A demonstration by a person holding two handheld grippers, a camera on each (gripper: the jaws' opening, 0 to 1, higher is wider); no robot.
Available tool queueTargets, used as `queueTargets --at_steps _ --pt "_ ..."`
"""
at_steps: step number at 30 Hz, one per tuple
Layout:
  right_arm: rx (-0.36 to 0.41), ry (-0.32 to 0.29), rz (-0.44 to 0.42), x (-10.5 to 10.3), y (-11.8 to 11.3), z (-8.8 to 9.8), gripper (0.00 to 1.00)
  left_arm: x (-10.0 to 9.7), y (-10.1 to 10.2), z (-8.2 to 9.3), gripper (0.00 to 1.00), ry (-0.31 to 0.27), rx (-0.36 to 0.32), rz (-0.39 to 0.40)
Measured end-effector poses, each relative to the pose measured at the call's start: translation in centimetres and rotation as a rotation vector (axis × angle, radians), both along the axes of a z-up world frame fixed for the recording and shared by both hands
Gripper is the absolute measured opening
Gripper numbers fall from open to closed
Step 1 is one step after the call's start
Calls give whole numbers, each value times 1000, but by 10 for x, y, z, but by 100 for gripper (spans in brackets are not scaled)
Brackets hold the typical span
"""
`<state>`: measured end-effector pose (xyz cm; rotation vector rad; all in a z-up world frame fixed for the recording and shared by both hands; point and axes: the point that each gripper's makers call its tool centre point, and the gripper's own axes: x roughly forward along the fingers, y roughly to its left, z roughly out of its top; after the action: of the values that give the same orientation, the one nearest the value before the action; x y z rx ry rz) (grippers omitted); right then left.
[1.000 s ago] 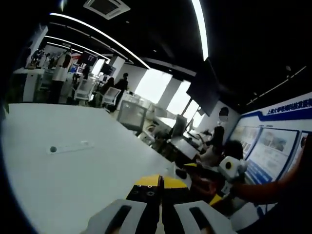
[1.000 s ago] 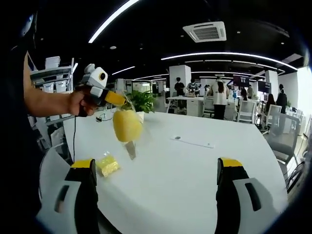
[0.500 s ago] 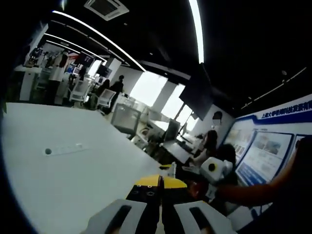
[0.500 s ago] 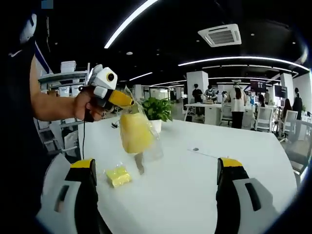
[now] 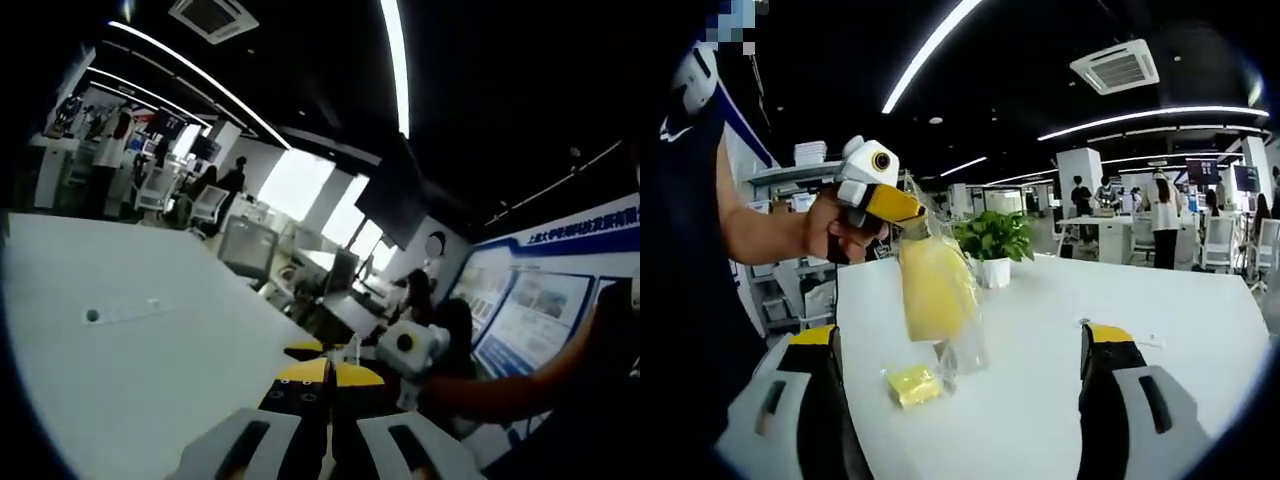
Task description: Compare the silicone blocks by pressing each to a similar depth, holding the contact briefly, and releasing to observe deformation and rebound differences across the visible hardness samples.
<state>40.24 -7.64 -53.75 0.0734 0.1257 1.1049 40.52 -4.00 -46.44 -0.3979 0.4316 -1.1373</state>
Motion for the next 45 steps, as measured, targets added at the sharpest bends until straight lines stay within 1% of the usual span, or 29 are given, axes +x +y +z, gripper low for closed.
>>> queueTargets --at_steps 7,9,15,17,20,21,27,29,33,35,45 --pt "75 18 78 -7 14 16 77 -5 -1 5 0 2 -12 -15" --pt "77 20 96 -9 17 18 71 -6 -2 6 0 5 -14 -21" --pt "80 22 144 -16 26 23 60 -10 -3 9 0 3 -15 -34" --pt "87 30 159 -19 28 25 57 -11 -3 10 0 3 -15 -37" --pt "103 54 182 -23 30 27 49 -10 -2 12 0 5 -23 -38" --pt "102 45 184 -23 31 28 47 -10 -2 12 0 5 -25 -38" --pt "92 33 196 -26 33 29 42 -12 -1 14 0 8 -32 -41" --pt "96 43 197 -26 32 29 39 -14 -2 14 0 13 -35 -47" --pt "104 39 199 -27 31 31 32 -17 -2 15 0 15 -41 -53" --pt "106 48 203 -27 30 31 29 -18 -3 16 0 15 -42 -57" --pt "74 33 205 -27 32 29 28 -19 -2 15 0 27 -51 -59"
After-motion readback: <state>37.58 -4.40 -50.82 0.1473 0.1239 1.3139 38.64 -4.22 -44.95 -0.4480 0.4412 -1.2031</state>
